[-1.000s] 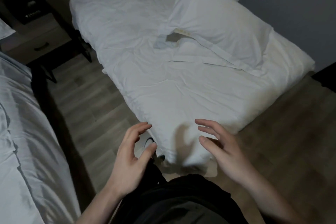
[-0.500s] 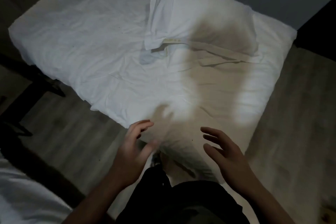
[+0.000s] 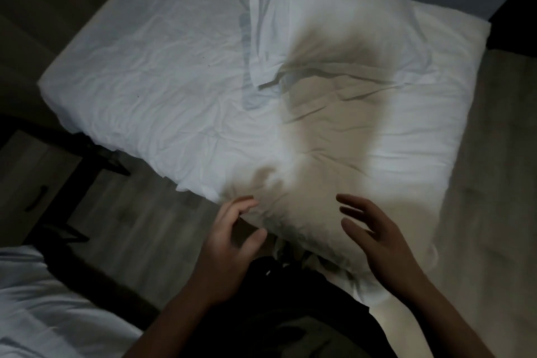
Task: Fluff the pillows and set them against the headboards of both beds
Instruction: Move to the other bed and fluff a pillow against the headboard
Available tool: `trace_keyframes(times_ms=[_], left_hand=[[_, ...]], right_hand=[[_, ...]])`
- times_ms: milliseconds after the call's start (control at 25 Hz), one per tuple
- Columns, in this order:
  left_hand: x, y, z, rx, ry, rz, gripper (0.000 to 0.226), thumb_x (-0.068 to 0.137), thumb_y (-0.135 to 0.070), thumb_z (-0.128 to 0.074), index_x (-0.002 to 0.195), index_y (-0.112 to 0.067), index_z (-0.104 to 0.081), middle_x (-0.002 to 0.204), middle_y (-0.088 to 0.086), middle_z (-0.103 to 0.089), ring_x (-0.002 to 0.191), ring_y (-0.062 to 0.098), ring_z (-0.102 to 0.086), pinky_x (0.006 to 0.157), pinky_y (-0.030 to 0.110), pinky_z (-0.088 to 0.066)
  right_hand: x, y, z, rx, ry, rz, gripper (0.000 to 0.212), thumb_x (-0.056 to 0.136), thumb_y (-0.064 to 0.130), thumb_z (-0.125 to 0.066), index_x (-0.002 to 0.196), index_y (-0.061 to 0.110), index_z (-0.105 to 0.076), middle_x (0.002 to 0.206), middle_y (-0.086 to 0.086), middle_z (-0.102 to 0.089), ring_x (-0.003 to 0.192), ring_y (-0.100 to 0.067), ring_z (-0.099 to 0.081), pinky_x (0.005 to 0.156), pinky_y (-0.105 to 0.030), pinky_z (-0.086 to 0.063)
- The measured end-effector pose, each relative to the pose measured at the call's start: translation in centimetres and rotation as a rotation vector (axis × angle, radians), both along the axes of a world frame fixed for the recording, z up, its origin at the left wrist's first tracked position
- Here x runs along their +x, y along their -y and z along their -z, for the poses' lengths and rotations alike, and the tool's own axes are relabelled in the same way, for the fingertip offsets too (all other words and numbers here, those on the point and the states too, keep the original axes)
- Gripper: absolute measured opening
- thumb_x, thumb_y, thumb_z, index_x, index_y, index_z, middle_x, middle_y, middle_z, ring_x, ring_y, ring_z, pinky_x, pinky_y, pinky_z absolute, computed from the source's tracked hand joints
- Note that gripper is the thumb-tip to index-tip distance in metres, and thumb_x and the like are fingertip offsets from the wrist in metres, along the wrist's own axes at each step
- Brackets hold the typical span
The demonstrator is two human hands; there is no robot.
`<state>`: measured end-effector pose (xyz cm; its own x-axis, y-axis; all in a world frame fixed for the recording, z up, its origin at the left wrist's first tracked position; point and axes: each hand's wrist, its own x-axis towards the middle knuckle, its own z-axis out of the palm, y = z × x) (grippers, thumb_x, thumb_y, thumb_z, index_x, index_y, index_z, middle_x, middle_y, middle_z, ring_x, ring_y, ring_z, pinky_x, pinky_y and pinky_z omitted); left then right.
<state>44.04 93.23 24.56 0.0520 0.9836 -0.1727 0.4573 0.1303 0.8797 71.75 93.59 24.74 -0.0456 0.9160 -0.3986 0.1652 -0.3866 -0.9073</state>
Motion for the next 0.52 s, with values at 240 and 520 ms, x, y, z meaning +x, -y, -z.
trace_keyframes(times_ms=[240, 520], left_hand=[[-6.8, -2.2, 0.3, 0.024, -0.009, -0.064, 0.044, 0.085, -0.042, -0.064, 0.128, -0.030, -0.063, 0.136, -0.011, -0.061, 0.132, 0.010, -0.057, 0.109, 0.023, -0.044], [-15.8, -14.8, 3.3, -0.066, 0.036, 0.082, 0.052, 0.082, -0.045, -0.063, 0.132, -0.030, -0.059, 0.138, -0.014, -0.058, 0.132, 0.011, -0.055, 0.106, 0.023, -0.045]], right_hand=[[-6.9, -3.2, 0.3, 0.009, -0.050, -0.064, 0.037, 0.099, 0.018, -0.067, 0.130, 0.038, -0.066, 0.136, 0.020, -0.065, 0.129, 0.004, -0.059, 0.100, -0.029, -0.053], [-15.0, -10.3, 1.6, -0.105, 0.040, 0.100, 0.037, 0.099, 0.017, -0.065, 0.130, 0.037, -0.066, 0.135, 0.021, -0.065, 0.129, 0.005, -0.058, 0.104, -0.029, -0.051]])
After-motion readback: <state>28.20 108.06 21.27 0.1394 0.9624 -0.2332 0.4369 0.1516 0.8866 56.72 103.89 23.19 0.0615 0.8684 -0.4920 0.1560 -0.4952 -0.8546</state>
